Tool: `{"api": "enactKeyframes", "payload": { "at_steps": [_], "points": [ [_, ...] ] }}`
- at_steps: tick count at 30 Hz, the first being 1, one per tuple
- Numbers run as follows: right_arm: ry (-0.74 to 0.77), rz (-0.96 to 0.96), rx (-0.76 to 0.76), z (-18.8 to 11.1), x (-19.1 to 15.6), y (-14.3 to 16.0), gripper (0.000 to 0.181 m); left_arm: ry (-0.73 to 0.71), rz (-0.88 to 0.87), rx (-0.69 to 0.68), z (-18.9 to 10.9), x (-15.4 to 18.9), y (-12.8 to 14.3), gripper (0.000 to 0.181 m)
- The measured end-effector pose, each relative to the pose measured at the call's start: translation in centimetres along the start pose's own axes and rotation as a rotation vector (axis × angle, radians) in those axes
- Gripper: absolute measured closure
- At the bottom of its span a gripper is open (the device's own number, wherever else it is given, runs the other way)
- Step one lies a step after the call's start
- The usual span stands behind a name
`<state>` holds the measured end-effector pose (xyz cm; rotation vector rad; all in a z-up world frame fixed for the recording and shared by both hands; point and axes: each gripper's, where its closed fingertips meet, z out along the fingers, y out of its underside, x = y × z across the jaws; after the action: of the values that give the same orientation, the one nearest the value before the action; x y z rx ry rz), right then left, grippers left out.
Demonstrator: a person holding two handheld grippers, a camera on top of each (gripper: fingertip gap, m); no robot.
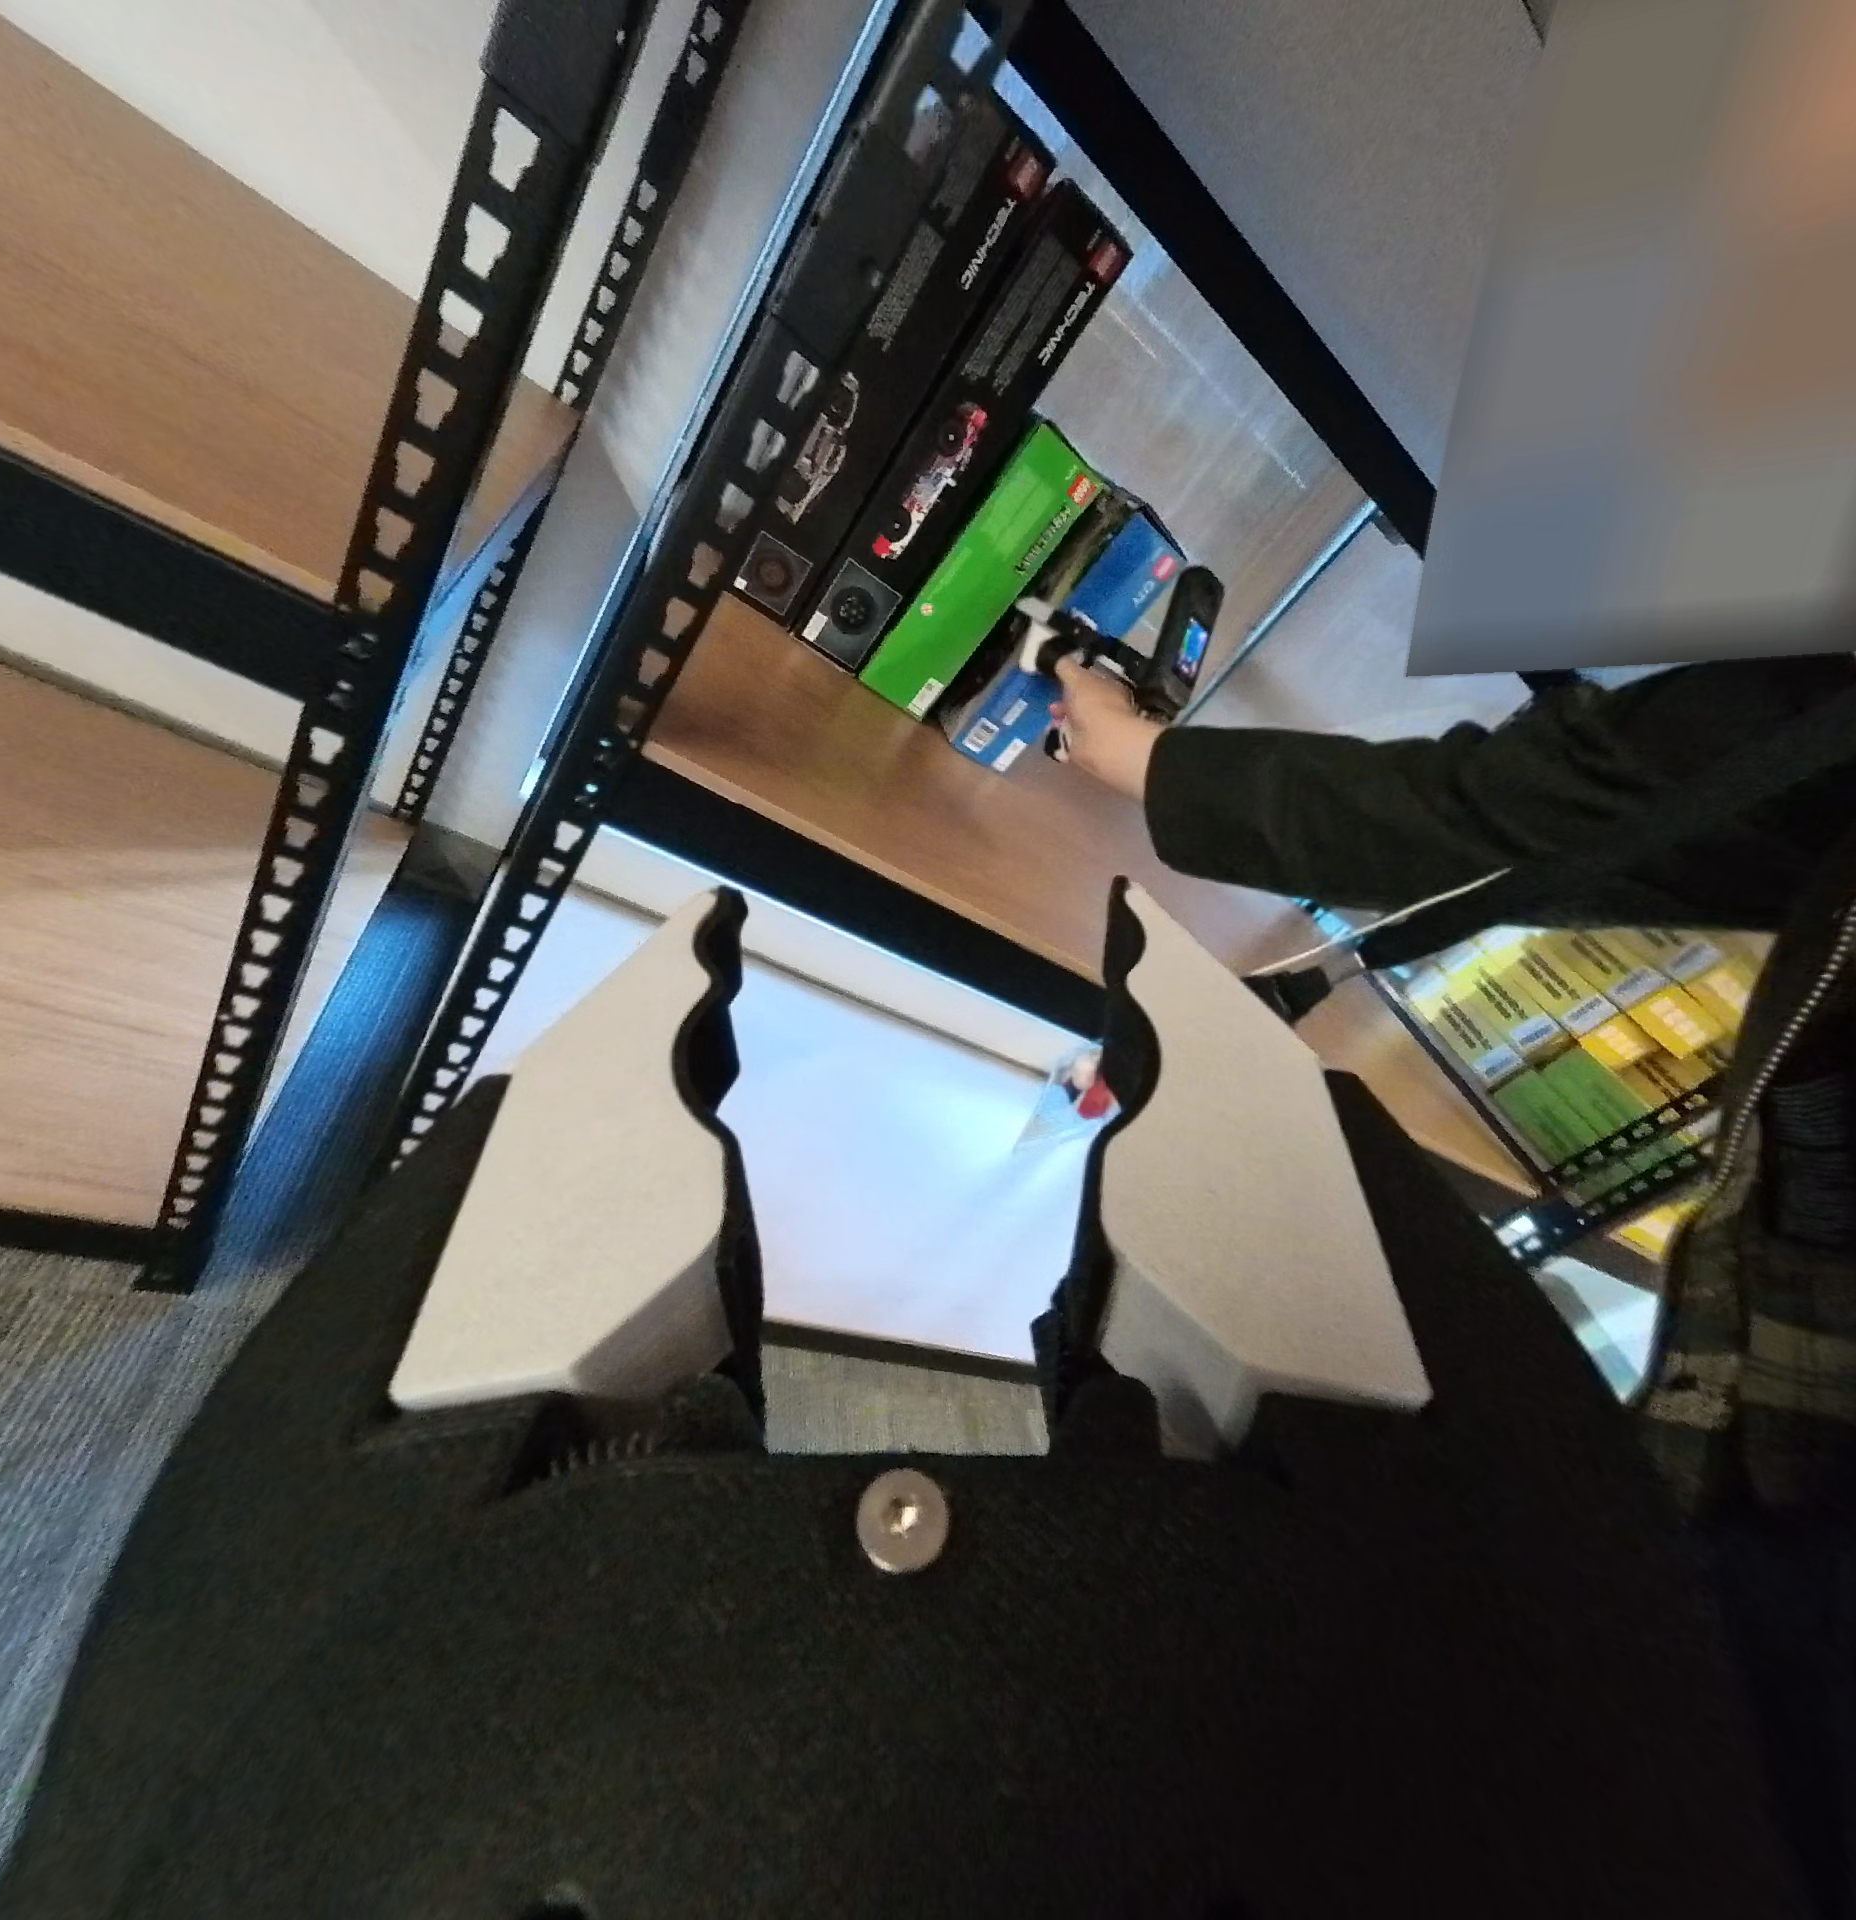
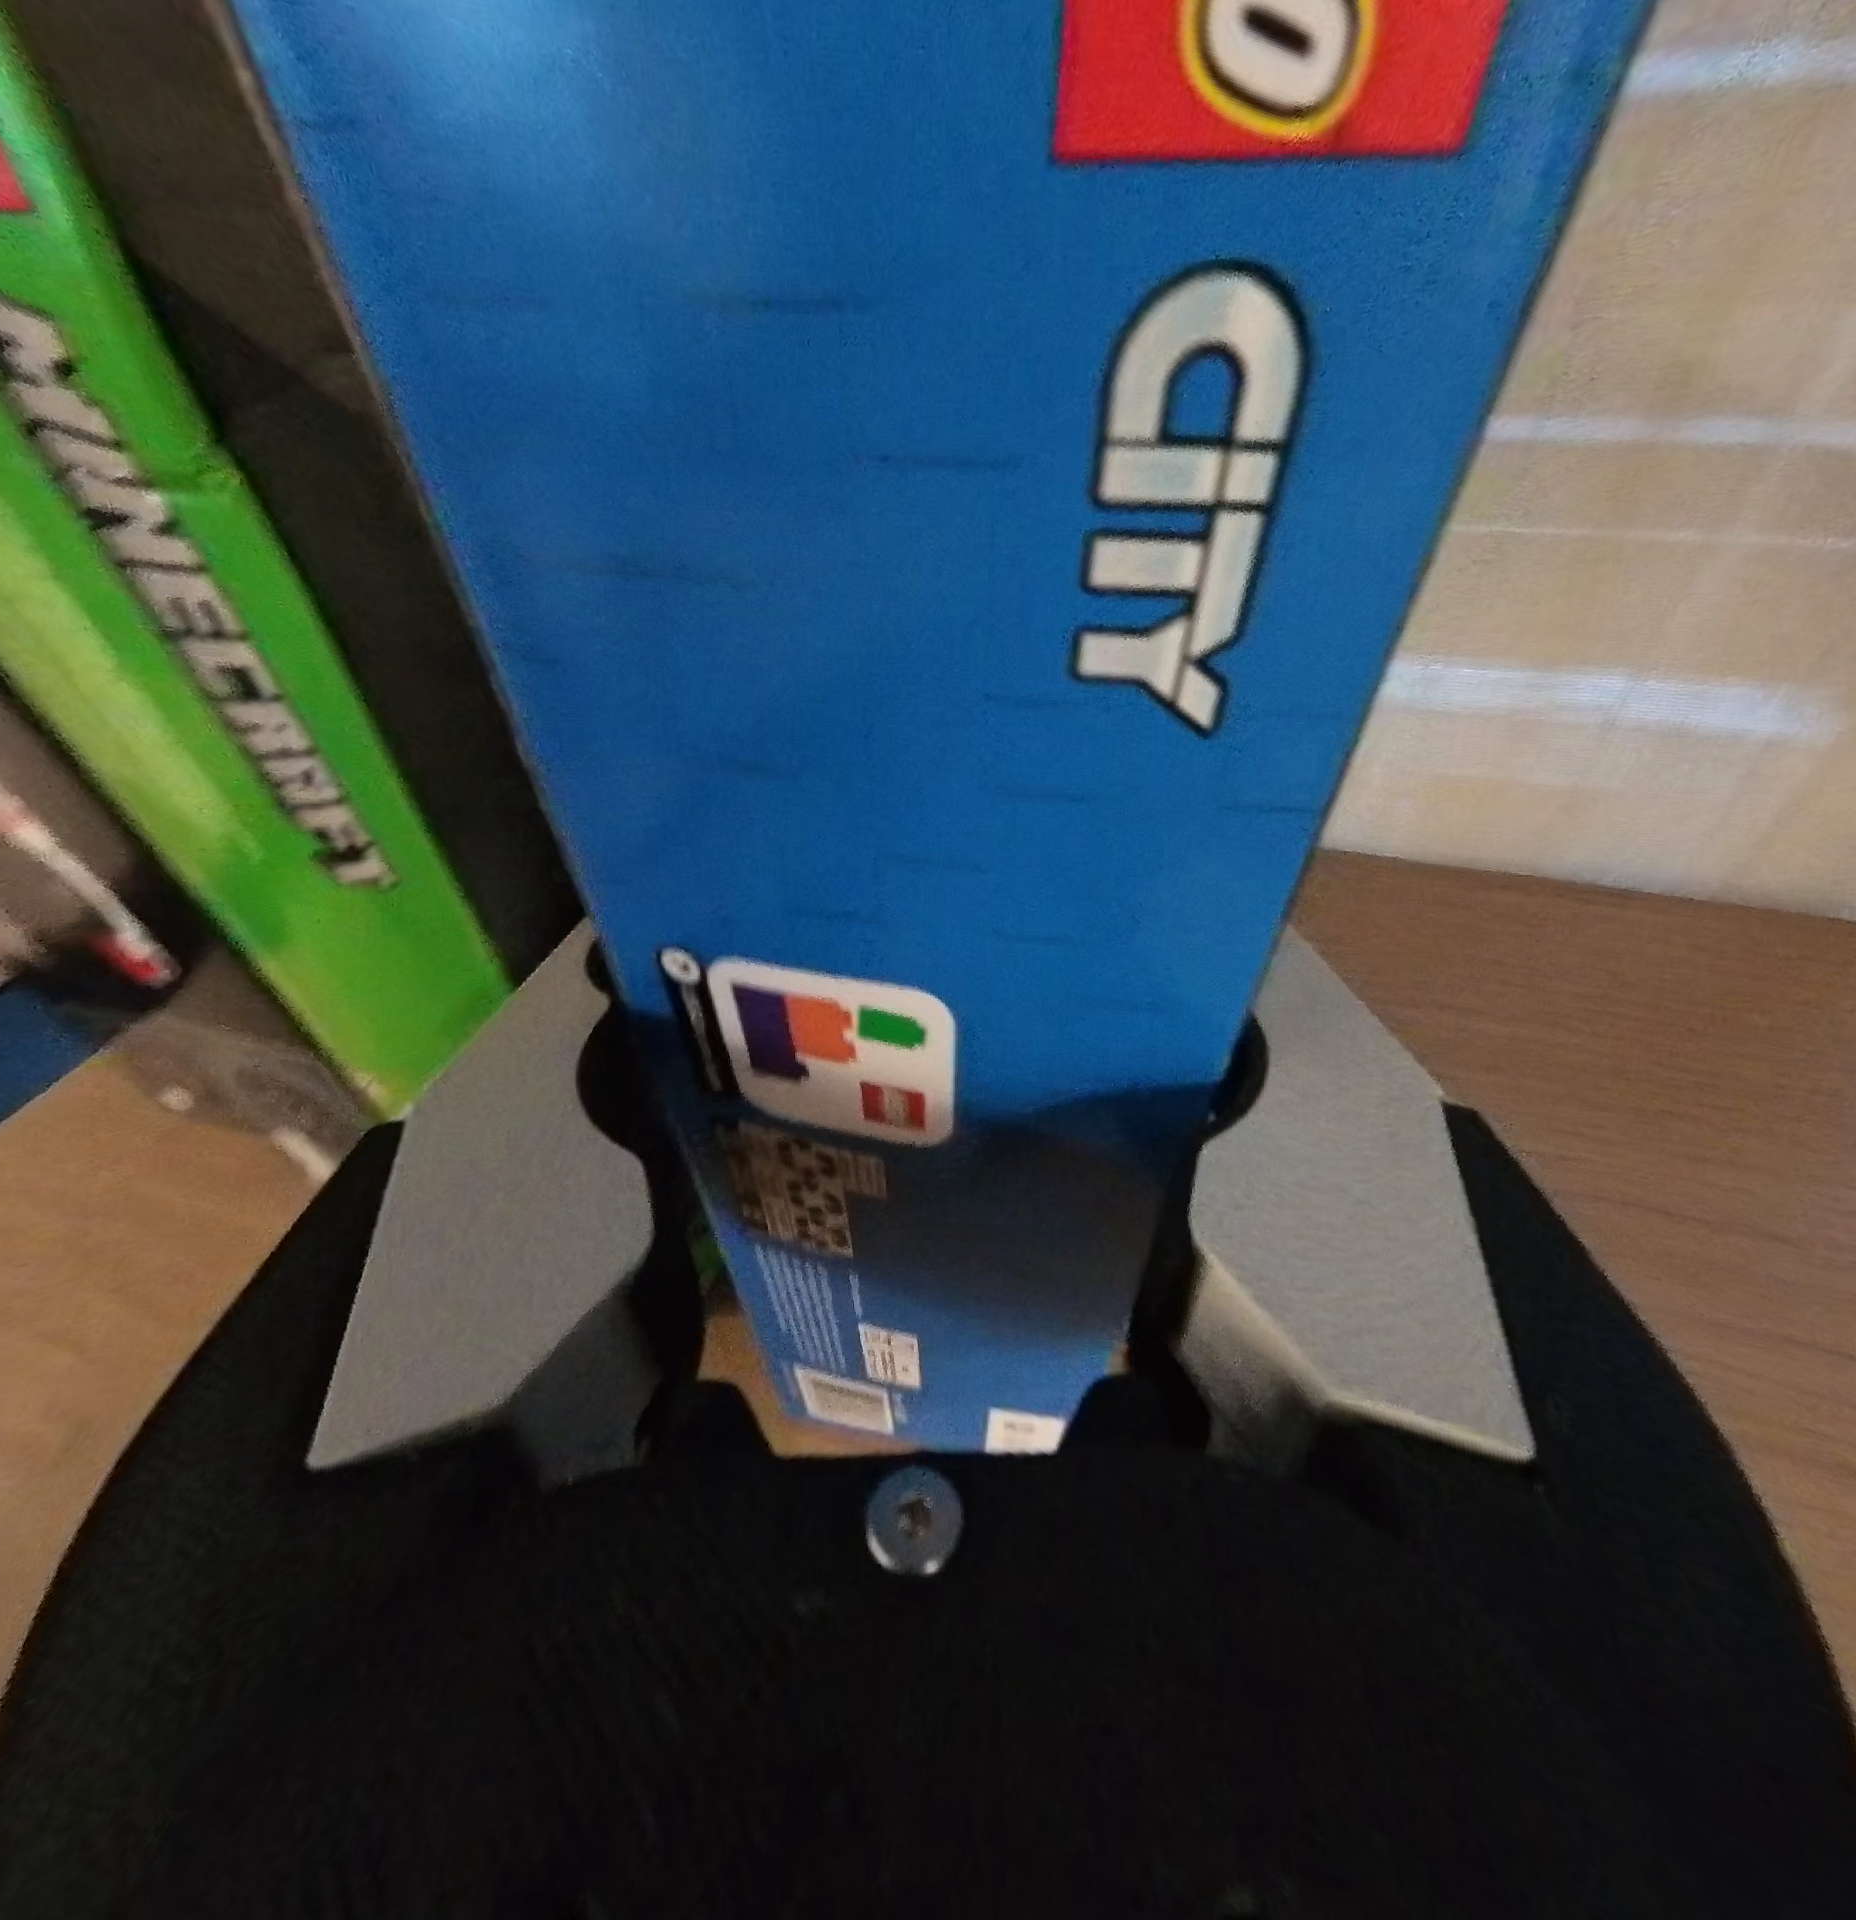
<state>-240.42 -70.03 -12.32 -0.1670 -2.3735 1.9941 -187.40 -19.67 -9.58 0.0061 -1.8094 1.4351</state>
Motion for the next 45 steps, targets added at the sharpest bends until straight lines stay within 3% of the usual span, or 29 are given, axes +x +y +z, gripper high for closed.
{"api": "enactKeyframes", "payload": {
  "at_steps": [2,6,11,14,16,17,19,22,25,28,31,33,35,41,45],
  "points": [
    [-0.116,0.025,-0.017,-0.9,-0.2,0.3,0.083,0.029,-0.001,-0.009,0.9,-0.1,-0.2,0.113],
    [-0.261,0.02,0.011,-2.0,-0.2,0.3,0.087,0.052,0.023,-0.046,1.1,-1.3,0.0,0.113],
    [-0.221,-0.006,-0.037,-1.8,-1.4,0.6,0.088,0.098,-0.019,-0.033,0.0,-3.6,-0.7,0.114],
    [-0.2,0.188,-0.17,-2.4,-1.4,1.7,0.091,0.146,-0.004,-0.062,-1.4,-4.8,-1.9,0.114],
    [-0.135,0.193,-0.261,-4.8,-0.7,2.0,0.118,0.175,-0.003,-0.078,-3.3,-5.4,-3.9,0.114],
    [-0.1,0.172,-0.253,-6.5,-0.6,1.6,0.129,0.177,0.016,-0.075,-4.7,-5.6,-5.5,0.114],
    [-0.009,0.09,-0.24,-10.8,-0.9,1.5,0.128,0.137,0.147,-0.06,-8.0,-5.9,-9.8,0.111],
    [-0.035,0.01,-0.207,-18.9,-6.3,0.9,0.129,0.056,0.296,0.045,-14.0,-6.1,-19.8,0.11],
    [-0.145,-0.247,-0.258,-28.9,-16.4,2.6,0.127,-0.007,0.399,0.173,-20.3,-4.8,-30.4,0.11],
    [-0.365,-0.555,-0.216,-38.4,-29.8,2.3,0.131,-0.136,0.576,0.17,-24.9,-4.1,-37.4,0.11],
    [-0.592,-0.56,-0.149,-43.0,-41.9,-2.8,0.142,-0.306,0.702,0.186,-27.0,-5.0,-43.6,0.106],
    [-0.725,-0.558,-0.059,-44.0,-49.3,-8.9,0.143,-0.332,0.742,0.23,-26.6,-4.9,-47.7,0.102],
    [-0.758,-0.664,0.062,-43.7,-55.5,-15.3,0.146,-0.307,0.768,0.333,-25.6,-4.5,-51.7,0.103],
    [-0.716,-0.74,0.284,-38.9,-70.7,-31.3,0.133,-0.262,0.674,0.524,-22.1,-7.7,-59.5,0.103],
    [-0.556,-0.73,0.404,-31.2,-75.6,-42.9,0.114,-0.298,0.647,0.505,-21.6,-11.8,-62.1,0.101]
  ]
}}
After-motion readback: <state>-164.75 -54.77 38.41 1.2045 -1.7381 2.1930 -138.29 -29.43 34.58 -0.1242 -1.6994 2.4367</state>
